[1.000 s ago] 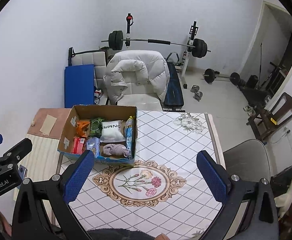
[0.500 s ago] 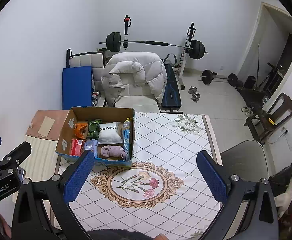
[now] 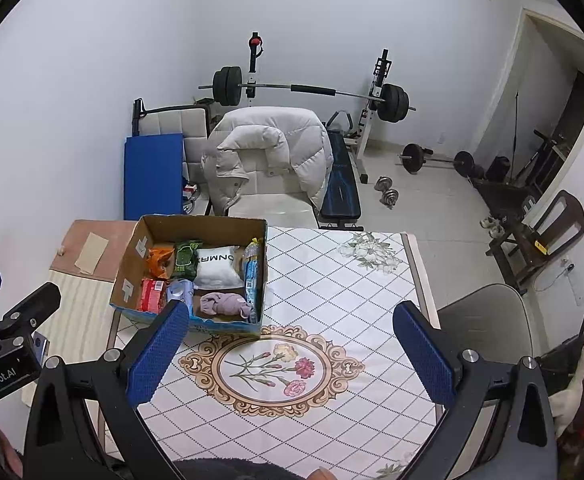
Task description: Organize soft objects
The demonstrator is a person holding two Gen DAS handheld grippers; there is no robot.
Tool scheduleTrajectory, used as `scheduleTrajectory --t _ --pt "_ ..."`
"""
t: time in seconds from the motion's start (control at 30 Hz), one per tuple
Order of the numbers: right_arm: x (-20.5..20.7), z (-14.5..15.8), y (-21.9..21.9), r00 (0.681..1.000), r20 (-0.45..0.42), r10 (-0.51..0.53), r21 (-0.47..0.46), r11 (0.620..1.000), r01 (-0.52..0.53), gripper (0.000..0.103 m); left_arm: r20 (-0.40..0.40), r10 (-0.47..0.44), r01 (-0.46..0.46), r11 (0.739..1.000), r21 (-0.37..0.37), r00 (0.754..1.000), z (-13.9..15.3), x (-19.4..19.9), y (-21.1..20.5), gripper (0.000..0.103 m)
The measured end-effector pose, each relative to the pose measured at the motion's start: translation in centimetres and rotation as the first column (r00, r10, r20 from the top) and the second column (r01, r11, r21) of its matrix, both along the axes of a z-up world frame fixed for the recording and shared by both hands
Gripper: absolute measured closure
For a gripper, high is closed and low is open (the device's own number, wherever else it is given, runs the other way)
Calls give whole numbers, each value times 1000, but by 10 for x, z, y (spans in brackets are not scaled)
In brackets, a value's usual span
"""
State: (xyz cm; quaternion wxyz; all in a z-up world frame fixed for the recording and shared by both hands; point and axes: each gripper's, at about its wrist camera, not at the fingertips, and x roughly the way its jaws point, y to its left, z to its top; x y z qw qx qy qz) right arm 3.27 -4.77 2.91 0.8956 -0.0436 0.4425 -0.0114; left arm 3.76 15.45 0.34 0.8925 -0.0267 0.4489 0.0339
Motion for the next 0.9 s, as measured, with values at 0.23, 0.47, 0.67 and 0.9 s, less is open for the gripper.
scheduleTrajectory --t 0.23,0.47,0.67,0.9 --pt "-1 2 0 1000 2 5 2 1000 -5 0 20 11 -11 1000 6 1000 3 -3 3 0" --pt "0 4 -2 1000 4 7 2 1000 -7 0 16 9 -9 1000 4 1000 3 -2 5 0" --pt "-1 4 -2 1000 3 6 -2 1000 -6 0 15 10 -9 1000 -4 1000 2 -2 5 0" --pt "0 4 -2 1000 1 6 1 1000 -6 0 16 9 -9 1000 -2 1000 2 -3 6 0"
